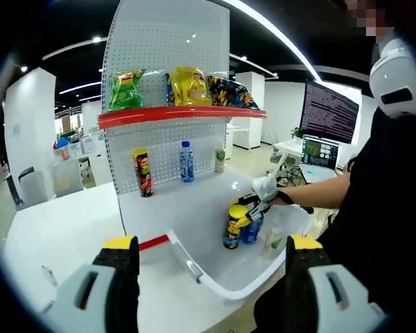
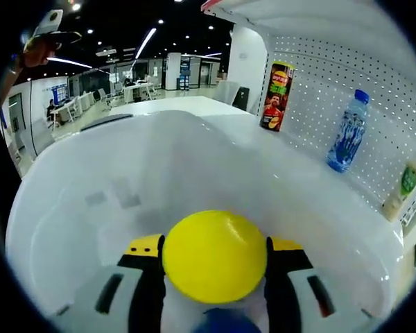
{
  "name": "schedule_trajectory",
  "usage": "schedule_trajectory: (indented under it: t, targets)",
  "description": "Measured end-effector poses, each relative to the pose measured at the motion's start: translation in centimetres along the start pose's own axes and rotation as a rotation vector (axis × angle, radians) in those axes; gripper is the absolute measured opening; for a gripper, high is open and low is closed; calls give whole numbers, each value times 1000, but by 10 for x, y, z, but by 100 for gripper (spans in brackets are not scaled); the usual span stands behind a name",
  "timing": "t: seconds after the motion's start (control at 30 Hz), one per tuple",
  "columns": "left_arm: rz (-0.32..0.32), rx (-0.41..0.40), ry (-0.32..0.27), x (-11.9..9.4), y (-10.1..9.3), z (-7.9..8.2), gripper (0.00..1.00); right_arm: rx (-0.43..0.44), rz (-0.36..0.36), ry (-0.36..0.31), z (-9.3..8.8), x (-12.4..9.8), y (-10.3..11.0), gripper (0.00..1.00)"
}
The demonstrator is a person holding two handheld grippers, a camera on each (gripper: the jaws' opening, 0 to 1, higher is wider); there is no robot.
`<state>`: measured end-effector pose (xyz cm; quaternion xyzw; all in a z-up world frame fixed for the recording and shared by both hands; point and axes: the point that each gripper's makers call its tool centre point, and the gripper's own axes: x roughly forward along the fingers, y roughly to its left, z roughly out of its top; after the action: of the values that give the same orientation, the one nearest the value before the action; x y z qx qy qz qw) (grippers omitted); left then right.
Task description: Place the items from the shopping basket onto the snack and drink counter
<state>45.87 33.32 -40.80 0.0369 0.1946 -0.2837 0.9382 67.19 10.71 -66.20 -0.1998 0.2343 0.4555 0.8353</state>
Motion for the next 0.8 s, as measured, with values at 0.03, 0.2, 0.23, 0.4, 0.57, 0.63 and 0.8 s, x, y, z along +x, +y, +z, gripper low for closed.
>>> schedule_trajectory:
  t: [0.03,0.2,0.23,0.4,0.57,0.63,0.8]
  targets:
    - [2,0,1,0,1,0,86,-5,-1,-3,1,0,0,57]
    - [6,-5,8,0,3,-2,86,-54,11,-47,6,3,5,57]
    - [6,-6,11,0,2,-3,86,-66,9,-40,4,3,6,57]
    - [3,-8,16,1,2,-3,86,-84,-6,-17,-1,3,0,58]
    - [5,-7,16,1,2,-2,86,-49,-13,-18,-2,0,-2,57]
    - [6,-7,20,1,2,-3,86,-25,-10,-28,-3,-1,-6,56]
    - [7,-11,26,1,2,-5,86,-29,5,-37,-2,-2,-4,56]
